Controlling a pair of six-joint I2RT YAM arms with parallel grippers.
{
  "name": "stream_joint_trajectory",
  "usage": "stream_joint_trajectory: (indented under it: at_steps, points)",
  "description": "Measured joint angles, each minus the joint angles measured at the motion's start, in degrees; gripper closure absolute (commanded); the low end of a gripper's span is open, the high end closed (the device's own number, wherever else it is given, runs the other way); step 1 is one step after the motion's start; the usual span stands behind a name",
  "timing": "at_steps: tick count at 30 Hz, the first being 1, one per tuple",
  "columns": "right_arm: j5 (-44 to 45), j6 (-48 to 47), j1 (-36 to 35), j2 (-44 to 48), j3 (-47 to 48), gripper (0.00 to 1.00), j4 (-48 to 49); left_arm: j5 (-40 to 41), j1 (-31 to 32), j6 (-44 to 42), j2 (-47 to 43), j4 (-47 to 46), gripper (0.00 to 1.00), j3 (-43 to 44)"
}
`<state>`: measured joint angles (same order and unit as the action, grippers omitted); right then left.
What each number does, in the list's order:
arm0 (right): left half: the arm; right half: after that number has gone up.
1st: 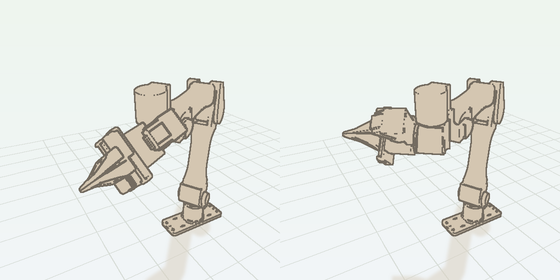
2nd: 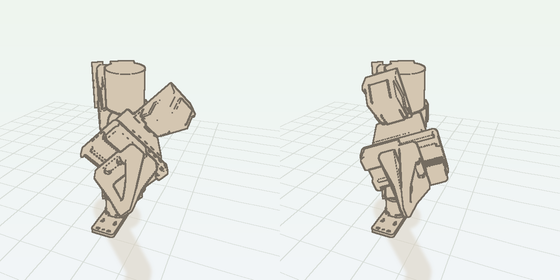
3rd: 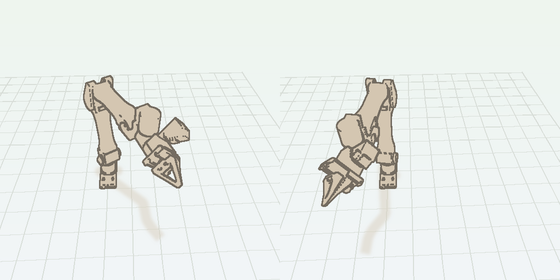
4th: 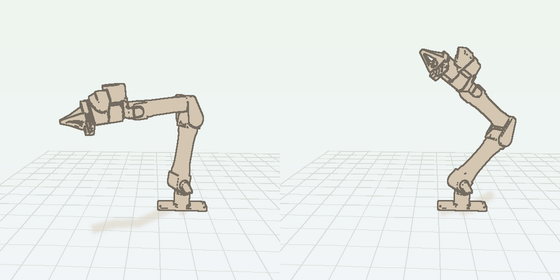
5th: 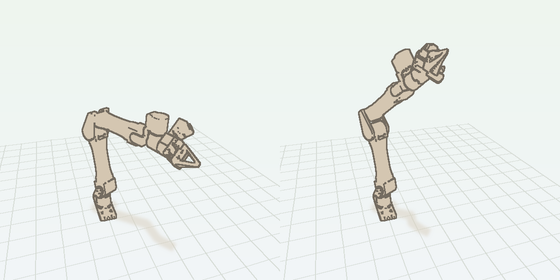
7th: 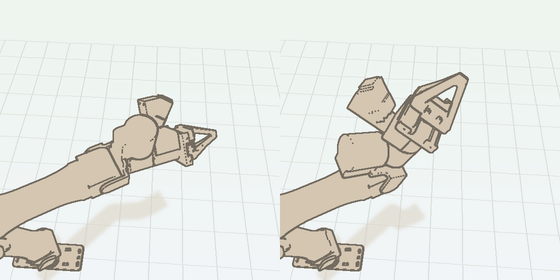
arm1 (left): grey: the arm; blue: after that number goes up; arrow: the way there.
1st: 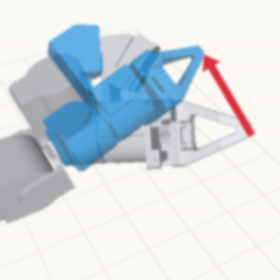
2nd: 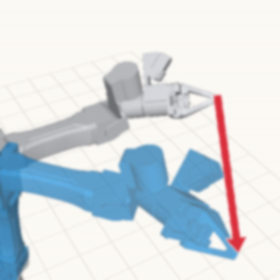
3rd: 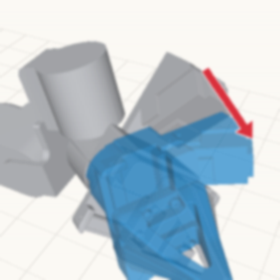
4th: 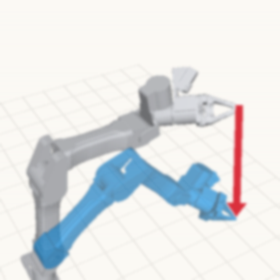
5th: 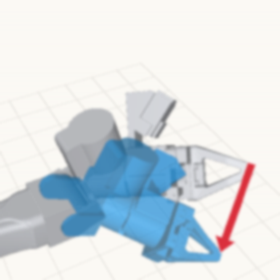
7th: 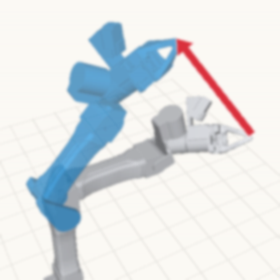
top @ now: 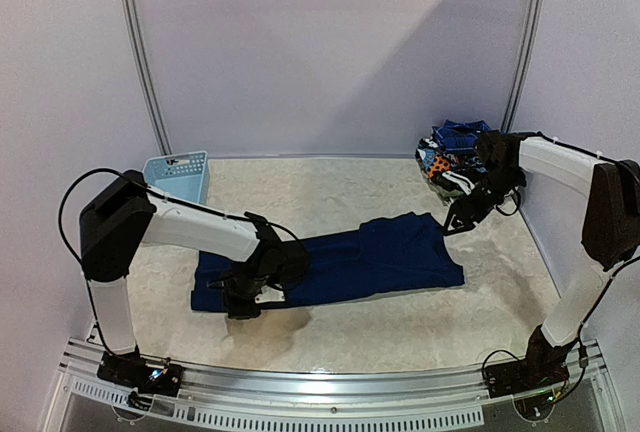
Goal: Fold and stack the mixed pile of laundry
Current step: Rotate the rectangle-folded T-shirt at the center of the board.
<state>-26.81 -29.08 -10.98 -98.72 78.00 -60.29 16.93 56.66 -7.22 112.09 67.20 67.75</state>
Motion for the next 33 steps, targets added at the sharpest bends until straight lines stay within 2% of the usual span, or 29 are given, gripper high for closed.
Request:
stream_joint_trajectory:
  at_steps: [7,13,15,21,23,27,33]
  points:
    - [1.7,-0.5,-0.4,-1.3,-2.1,0.38,-1.5,-2.1,0.0,-0.1,0.9,1.0,1.0,1.8]
    - [4.0,0.7,-1.0,-10.2,1.5,0.39,-1.8,-6.7,0.7,-0.1,0.9,1.2,1.0,4.3]
    - [5.0,1.1,-1.5,-13.5,3.1,0.43,-1.6,-7.8,1.2,-0.1,0.9,1.2,1.0,4.9]
    - [8.9,2.5,-4.0,-21.6,8.4,0.8,-1.7,-10.1,2.2,0.4,0.9,2.5,1.0,5.0]
    - [10.5,3.4,-4.7,-24.2,12.8,0.87,-2.0,-10.7,2.3,0.4,0.9,3.0,1.0,5.0]
    - [12.6,3.1,-5.8,-30.3,22.4,0.93,-3.1,-12.2,2.9,0.5,0.9,3.5,1.0,5.0]
    - [16.0,2.4,-7.6,-41.4,42.3,0.93,-5.2,-14.3,4.2,0.9,0.6,4.3,1.0,5.5]
